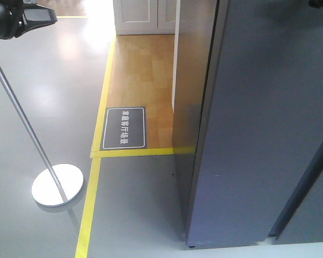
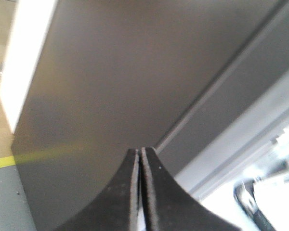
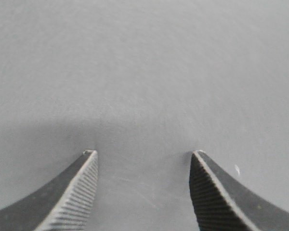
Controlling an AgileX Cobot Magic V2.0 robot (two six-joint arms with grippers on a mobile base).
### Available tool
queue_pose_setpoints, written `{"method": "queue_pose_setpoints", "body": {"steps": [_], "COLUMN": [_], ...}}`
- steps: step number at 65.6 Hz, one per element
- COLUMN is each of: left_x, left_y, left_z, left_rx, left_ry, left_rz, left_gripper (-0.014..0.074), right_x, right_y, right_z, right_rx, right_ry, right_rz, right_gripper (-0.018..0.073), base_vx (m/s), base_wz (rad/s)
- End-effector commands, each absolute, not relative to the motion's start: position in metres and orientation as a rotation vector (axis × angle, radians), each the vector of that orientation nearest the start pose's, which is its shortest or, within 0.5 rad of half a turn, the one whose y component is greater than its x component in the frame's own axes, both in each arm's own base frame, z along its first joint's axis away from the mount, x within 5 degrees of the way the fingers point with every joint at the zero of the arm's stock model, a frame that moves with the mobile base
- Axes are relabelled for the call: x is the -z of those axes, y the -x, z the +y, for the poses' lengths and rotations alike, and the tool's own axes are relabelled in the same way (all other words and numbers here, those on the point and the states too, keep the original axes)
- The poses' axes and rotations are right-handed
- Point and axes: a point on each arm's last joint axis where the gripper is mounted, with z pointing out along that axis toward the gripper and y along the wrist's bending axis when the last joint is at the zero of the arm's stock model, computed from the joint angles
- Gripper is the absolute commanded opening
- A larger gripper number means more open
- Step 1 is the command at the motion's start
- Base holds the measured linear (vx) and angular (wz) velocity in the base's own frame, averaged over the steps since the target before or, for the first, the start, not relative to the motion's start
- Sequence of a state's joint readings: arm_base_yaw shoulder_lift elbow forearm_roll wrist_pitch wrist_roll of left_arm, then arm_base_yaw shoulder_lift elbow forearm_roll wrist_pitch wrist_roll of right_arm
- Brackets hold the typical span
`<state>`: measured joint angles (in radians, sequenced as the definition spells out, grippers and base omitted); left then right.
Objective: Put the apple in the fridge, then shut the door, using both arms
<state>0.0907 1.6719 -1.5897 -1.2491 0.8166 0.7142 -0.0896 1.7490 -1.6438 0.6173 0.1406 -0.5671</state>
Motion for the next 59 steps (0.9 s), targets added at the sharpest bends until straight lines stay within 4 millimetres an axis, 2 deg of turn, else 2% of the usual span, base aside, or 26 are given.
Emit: {"method": "queue_pose_setpoints", "body": {"steps": [1,7,15,34,39,48,55,59], "left_x": [-0.433,-0.433,-0.433,-0.436,-0.438,-0.450,-0.463,-0.471], "left_y": [-0.373,-0.373,-0.372,-0.362,-0.356,-0.341,-0.324,-0.313], "left_z": [-0.028,-0.028,-0.028,-0.036,-0.039,-0.043,-0.046,-0.047], "left_rx": [0.946,0.947,0.957,1.055,1.070,1.090,1.092,1.072], "left_ry": [-0.023,-0.020,-0.022,-0.105,-0.142,-0.207,-0.262,-0.300], "left_rz": [1.797,1.796,1.795,1.817,1.826,1.816,1.793,1.783], "left_gripper": [-0.0006,-0.0006,-0.0006,-0.0006,-0.0006,-0.0006,-0.0006,-0.0006], "right_x": [-0.419,-0.429,-0.451,-0.499,-0.507,-0.509,-0.497,-0.481], "right_y": [-0.432,-0.423,-0.398,-0.318,-0.297,-0.267,-0.246,-0.232], "right_z": [-0.019,-0.016,-0.009,0.013,0.018,0.024,0.026,0.028], "right_rx": [-0.036,-0.052,-0.092,-0.214,-0.226,-0.255,-0.282,-0.289], "right_ry": [-0.015,0.018,0.075,0.283,0.334,0.387,0.381,0.394], "right_rz": [1.634,1.642,1.654,1.730,1.736,1.714,1.688,1.690], "right_gripper": [0.0427,0.0408,0.0345,-0.0006,-0.0012,-0.0008,-0.0006,-0.0006], "base_vx": [-0.01,-0.02,-0.01,0.00,0.00,0.00,0.00,0.00], "base_wz": [-0.05,-0.07,-0.05,0.01,0.00,0.00,0.00,0.00]}}
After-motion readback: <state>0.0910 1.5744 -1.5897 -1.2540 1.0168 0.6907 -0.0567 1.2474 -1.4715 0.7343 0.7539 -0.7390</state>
